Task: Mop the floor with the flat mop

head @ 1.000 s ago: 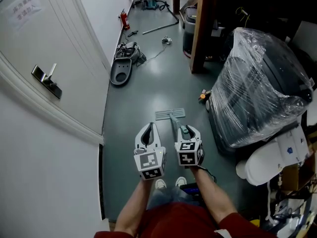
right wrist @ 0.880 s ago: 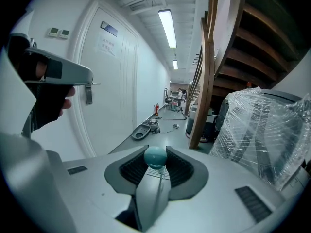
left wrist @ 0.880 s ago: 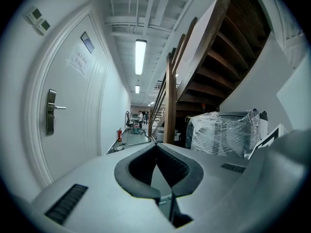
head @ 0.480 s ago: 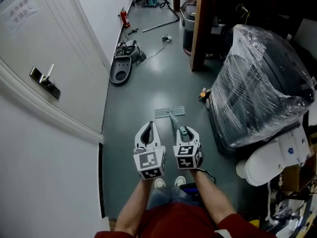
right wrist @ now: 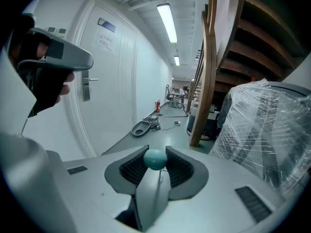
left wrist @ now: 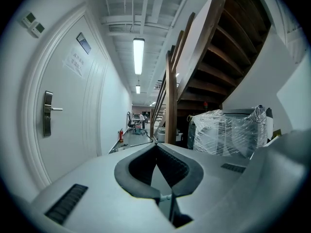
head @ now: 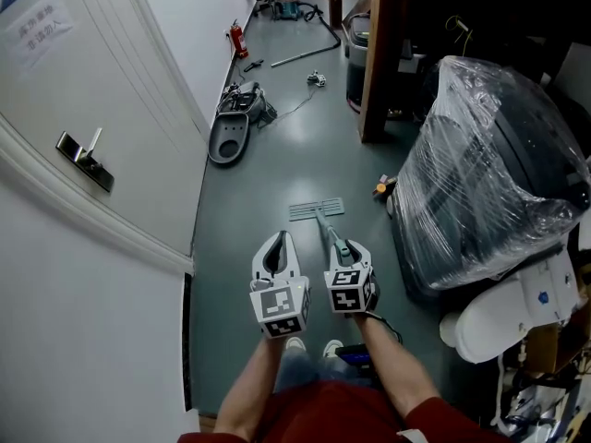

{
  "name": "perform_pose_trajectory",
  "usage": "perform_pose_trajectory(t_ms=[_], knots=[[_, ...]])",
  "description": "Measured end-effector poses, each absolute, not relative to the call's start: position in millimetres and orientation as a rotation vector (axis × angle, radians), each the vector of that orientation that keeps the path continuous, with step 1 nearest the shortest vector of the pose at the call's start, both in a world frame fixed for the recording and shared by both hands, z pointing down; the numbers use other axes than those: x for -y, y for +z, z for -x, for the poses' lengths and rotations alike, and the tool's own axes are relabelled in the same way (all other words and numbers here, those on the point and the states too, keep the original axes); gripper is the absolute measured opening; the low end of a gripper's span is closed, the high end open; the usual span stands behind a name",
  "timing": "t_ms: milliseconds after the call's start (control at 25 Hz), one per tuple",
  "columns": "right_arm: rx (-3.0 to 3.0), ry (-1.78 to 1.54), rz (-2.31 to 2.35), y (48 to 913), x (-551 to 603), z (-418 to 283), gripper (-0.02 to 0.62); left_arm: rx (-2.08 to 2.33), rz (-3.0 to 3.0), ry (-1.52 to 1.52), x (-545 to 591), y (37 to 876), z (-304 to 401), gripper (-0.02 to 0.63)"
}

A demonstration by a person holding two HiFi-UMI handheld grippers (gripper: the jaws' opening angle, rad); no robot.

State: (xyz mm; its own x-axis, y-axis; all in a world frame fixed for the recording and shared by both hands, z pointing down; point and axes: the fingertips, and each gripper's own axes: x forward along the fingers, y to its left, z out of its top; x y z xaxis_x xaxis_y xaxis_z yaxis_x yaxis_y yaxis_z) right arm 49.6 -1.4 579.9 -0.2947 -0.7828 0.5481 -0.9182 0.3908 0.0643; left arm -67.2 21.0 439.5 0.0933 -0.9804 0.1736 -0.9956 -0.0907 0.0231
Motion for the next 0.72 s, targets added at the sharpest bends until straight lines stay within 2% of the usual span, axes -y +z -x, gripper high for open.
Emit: perform_pose_trajectory(t_ms=[720], knots=[[2.176, 0.279, -1.513, 554, 185, 50, 0.115, 2.024, -2.230, 0.080, 155, 434, 170, 0.014]])
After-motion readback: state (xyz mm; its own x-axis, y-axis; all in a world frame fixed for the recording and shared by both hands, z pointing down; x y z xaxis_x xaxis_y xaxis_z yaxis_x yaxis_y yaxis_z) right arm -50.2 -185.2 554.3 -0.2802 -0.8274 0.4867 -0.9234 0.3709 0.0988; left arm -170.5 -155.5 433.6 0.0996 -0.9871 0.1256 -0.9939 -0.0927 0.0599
